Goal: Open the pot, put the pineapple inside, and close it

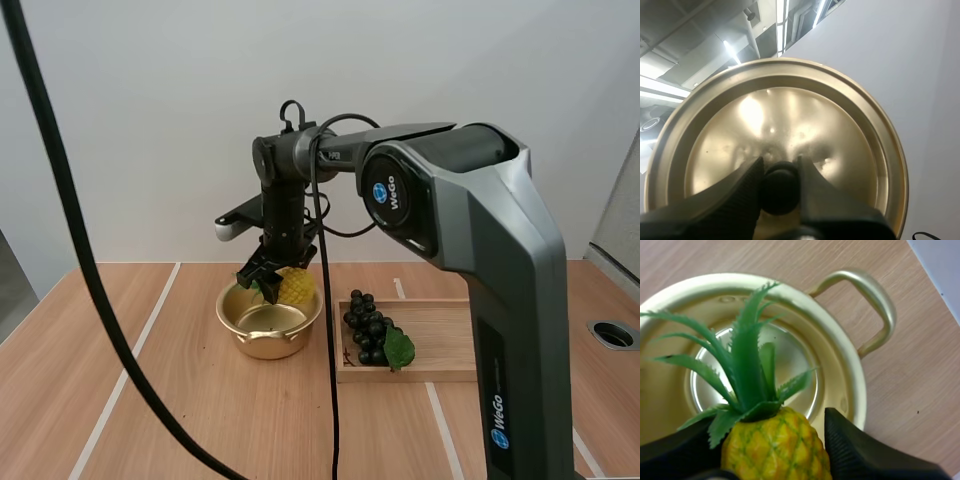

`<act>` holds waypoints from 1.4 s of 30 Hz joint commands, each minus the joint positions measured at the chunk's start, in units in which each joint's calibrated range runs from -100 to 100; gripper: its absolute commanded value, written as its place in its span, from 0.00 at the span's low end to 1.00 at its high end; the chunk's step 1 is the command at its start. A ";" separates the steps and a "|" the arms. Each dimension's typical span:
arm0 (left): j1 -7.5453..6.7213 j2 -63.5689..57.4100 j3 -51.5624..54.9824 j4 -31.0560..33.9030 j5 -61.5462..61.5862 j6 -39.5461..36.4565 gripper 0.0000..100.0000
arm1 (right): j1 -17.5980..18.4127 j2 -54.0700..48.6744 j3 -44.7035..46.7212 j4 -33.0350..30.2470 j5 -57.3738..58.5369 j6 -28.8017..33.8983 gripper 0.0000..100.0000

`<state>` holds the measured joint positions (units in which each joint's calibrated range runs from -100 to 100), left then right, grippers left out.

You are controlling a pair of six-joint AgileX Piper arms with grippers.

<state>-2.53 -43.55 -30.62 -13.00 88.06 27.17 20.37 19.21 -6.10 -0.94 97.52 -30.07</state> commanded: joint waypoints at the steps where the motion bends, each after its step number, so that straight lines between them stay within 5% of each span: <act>1: -0.14 -0.28 -0.20 0.61 -0.69 -0.58 0.00 | 0.08 1.30 -0.50 -0.18 -1.56 -0.51 0.00; 29: -0.14 -0.28 -0.20 2.16 -0.29 -0.97 0.00 | 0.08 10.14 -0.50 0.94 -5.26 -0.36 0.00; 30: -0.14 -0.28 -0.20 2.16 -0.09 -0.97 0.00 | 0.08 10.14 -0.50 0.94 -5.26 -0.36 0.07; 32: -0.14 -0.28 -0.20 2.16 0.27 -0.97 0.00 | 0.08 10.14 -0.50 0.94 -5.26 -0.36 0.38; 35: -0.14 -0.28 -0.20 2.16 0.79 -0.97 0.00 | 0.08 10.14 -0.50 1.51 -5.49 -0.19 1.00; 42: -0.14 -0.28 -0.20 2.58 2.30 -0.97 0.00 | 0.08 10.14 -0.50 1.63 -6.86 -0.19 1.00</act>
<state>-2.53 -43.55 -30.62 -10.55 90.61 26.78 20.63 29.35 -6.69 1.69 92.48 -30.16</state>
